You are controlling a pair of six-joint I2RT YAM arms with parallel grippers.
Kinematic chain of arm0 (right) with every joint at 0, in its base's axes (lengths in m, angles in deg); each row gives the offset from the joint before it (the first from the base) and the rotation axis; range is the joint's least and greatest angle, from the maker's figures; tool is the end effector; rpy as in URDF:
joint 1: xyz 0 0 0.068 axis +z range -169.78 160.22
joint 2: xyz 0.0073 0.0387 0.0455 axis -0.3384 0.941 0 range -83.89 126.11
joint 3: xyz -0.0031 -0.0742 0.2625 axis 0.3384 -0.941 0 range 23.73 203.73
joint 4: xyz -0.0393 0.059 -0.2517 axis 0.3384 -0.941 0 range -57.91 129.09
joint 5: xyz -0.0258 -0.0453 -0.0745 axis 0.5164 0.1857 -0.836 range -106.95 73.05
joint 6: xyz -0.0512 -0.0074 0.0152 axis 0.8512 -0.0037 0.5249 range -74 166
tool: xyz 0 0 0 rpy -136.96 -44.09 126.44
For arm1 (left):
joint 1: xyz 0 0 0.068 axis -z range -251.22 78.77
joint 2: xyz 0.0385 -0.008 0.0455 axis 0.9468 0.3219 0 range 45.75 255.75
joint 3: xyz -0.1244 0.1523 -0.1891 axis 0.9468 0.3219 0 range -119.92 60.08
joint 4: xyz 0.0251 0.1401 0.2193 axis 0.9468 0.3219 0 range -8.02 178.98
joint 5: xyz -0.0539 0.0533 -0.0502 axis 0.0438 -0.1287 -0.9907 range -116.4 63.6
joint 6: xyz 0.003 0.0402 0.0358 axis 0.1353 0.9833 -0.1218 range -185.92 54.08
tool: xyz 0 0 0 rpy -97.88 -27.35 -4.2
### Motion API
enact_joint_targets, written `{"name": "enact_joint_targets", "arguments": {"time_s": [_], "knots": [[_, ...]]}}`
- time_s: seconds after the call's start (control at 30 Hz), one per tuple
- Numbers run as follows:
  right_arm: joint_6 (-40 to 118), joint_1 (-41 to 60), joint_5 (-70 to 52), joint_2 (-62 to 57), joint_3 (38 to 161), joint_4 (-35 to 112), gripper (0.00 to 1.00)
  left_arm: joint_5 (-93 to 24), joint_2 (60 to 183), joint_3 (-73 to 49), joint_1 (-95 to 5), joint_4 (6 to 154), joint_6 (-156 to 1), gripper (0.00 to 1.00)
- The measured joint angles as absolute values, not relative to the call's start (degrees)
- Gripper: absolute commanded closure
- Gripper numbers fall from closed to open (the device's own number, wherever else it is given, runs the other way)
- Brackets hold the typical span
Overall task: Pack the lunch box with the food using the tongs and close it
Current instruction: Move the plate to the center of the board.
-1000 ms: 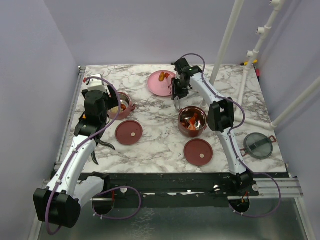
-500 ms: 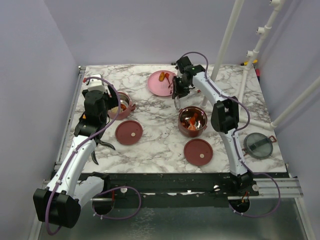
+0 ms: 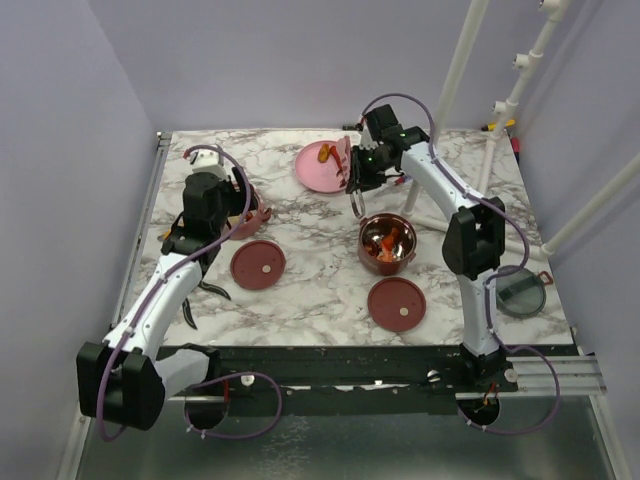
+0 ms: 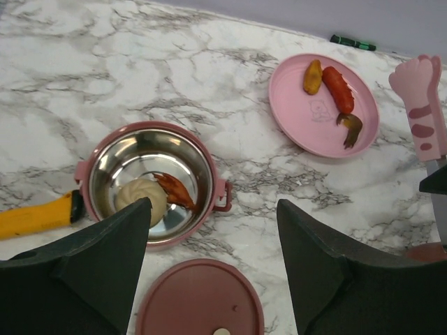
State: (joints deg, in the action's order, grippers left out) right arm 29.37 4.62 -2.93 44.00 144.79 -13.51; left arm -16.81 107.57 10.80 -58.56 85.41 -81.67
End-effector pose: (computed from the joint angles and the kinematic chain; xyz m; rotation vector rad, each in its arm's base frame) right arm 0.4406 0.2094 0.2588 -0.2705 2.6588 0.5634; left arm 0.2475 -0.0495 0.3216 -0.1664 1.8423 -0.1915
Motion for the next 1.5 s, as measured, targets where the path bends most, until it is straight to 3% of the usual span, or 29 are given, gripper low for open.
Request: {"name": "enact_joint_targets", "arguments": {"time_s": [0.97, 1.37, 1.5], "knots": [[30.53, 4.97, 2.45, 19.9, 121.97, -2.66, 0.76, -21.62, 165.71, -29.53, -53.82, 83.55, -95.26, 0.43], [29.68, 4.97, 2.45, 19.04, 120.24, -2.14, 0.76, -19.98, 176.79, -40.21, -53.4, 88.99, -94.24, 0.54], [29.51, 4.97, 2.47, 18.91, 119.98, -2.03, 0.76, -19.06, 177.73, -40.34, -53.2, 90.35, -93.93, 0.66]]}}
